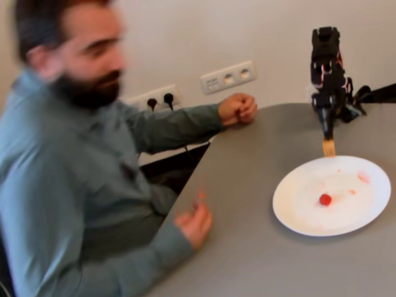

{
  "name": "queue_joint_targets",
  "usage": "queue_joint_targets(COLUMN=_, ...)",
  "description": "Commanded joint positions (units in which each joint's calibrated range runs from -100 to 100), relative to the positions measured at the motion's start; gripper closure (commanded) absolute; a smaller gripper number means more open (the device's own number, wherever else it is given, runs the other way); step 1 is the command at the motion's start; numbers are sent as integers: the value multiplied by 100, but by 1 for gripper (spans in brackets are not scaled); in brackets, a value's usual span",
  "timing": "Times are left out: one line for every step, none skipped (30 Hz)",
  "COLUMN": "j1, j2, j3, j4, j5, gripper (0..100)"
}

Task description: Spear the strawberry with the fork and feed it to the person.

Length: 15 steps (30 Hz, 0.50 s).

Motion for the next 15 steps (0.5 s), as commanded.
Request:
queue_joint_targets(j1=-33, j2=796, j3=-829, j4=-538, j5=176, gripper=99)
queue_joint_targets(j1=-77, j2=1278, j3=-1406, j4=-555, j5=197, gripper=99)
queue_joint_targets(j1=-77, j2=1456, j3=-1631, j4=-573, j5=197, gripper=99)
queue_joint_targets(j1=-92, j2=1592, j3=-1803, j4=-616, j5=197, gripper=99)
queue_joint_targets(j1=-107, j2=1727, j3=-2028, j4=-599, j5=203, gripper=99)
queue_joint_targets(j1=-107, j2=1829, j3=-2208, j4=-564, j5=203, gripper=99)
queue_joint_targets(j1=-107, j2=1998, j3=-2488, j4=-547, j5=203, gripper=99)
queue_joint_targets(j1=-100, j2=2210, j3=-2758, j4=-547, j5=203, gripper=99)
queue_joint_targets(j1=-77, j2=2566, j3=-3146, j4=-547, j5=203, gripper=99)
queue_joint_targets(j1=-70, j2=2879, j3=-3372, j4=-564, j5=203, gripper=99)
queue_joint_targets(j1=-62, j2=3117, j3=-3516, j4=-616, j5=203, gripper=99)
queue_joint_targets(j1=-55, j2=3362, j3=-3678, j4=-625, j5=203, gripper=99)
queue_joint_targets(j1=-47, j2=3583, j3=-3850, j4=-625, j5=203, gripper=99)
queue_joint_targets(j1=-25, j2=3777, j3=-3976, j4=-634, j5=203, gripper=99)
queue_joint_targets(j1=35, j2=3887, j3=-4048, j4=-634, j5=192, gripper=99)
